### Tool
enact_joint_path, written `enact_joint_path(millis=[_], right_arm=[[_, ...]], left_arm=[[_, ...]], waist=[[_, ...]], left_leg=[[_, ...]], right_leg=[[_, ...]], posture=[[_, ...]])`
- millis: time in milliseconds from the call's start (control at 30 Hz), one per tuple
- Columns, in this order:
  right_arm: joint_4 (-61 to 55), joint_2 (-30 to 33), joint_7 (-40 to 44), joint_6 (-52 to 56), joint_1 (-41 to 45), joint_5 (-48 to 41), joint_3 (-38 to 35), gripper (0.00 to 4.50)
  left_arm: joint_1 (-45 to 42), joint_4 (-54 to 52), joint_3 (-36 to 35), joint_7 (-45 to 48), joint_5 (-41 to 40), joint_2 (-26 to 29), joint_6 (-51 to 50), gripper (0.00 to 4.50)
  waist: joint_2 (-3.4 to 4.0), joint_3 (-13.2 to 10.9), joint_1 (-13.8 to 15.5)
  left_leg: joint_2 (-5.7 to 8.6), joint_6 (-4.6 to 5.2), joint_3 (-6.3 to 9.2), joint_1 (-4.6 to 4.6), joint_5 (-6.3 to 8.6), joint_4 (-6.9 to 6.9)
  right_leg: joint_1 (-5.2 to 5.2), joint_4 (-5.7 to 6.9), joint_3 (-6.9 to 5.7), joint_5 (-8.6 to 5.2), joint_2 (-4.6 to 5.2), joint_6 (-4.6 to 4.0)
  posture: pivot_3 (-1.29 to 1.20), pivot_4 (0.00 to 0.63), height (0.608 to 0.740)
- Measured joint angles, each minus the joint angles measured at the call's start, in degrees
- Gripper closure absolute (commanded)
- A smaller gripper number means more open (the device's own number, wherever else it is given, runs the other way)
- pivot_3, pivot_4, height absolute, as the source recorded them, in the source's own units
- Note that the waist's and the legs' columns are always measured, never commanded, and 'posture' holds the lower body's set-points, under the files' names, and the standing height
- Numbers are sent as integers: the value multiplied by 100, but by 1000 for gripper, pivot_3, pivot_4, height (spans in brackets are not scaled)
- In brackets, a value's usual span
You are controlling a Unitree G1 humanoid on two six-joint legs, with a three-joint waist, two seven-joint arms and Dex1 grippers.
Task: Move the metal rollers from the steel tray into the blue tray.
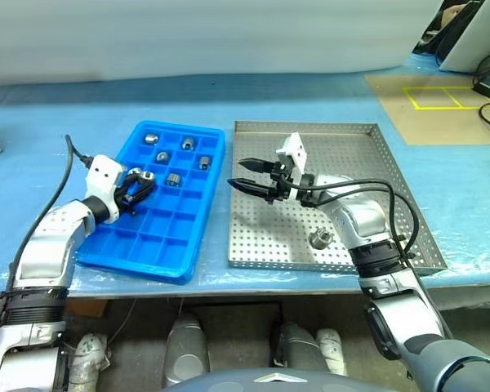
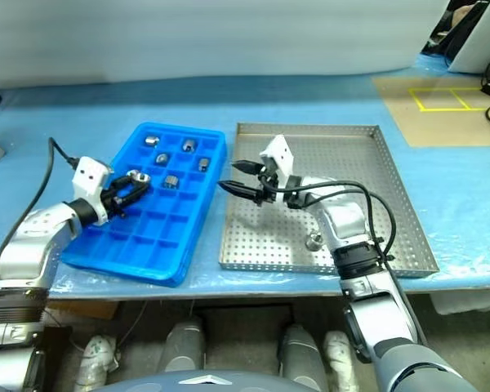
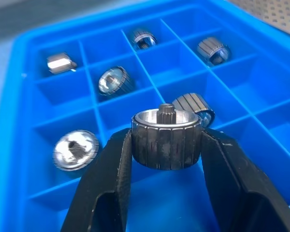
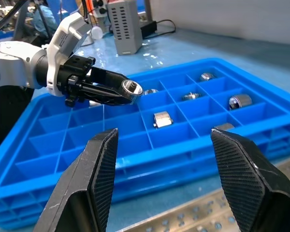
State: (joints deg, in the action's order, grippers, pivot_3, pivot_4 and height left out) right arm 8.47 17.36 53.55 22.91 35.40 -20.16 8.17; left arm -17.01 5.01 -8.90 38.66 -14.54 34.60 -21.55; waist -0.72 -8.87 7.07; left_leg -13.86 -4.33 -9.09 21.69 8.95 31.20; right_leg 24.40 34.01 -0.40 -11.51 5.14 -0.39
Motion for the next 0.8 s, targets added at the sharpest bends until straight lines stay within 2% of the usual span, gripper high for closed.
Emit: enact_joint_path(millis=[467, 800], right_arm=[[-120, 286, -213, -15, -246, 78, -117, 1328], [-112, 284, -263, -109, -308, 127, -116, 1328]], left_arm=[[-220, 484, -25, 123, -27, 16, 162, 2531], [143, 319, -192, 507, -352, 247, -3, 2531]], waist=[[0, 0, -16], [-1, 0, -20]], left_leg=[[-1, -5, 3, -10, -3, 10], [-2, -6, 3, -14, -4, 9]], right_leg=[[0, 28, 3, -1, 1, -1], [0, 33, 3, -3, 1, -3]], posture=[[107, 150, 740], [114, 150, 740]])
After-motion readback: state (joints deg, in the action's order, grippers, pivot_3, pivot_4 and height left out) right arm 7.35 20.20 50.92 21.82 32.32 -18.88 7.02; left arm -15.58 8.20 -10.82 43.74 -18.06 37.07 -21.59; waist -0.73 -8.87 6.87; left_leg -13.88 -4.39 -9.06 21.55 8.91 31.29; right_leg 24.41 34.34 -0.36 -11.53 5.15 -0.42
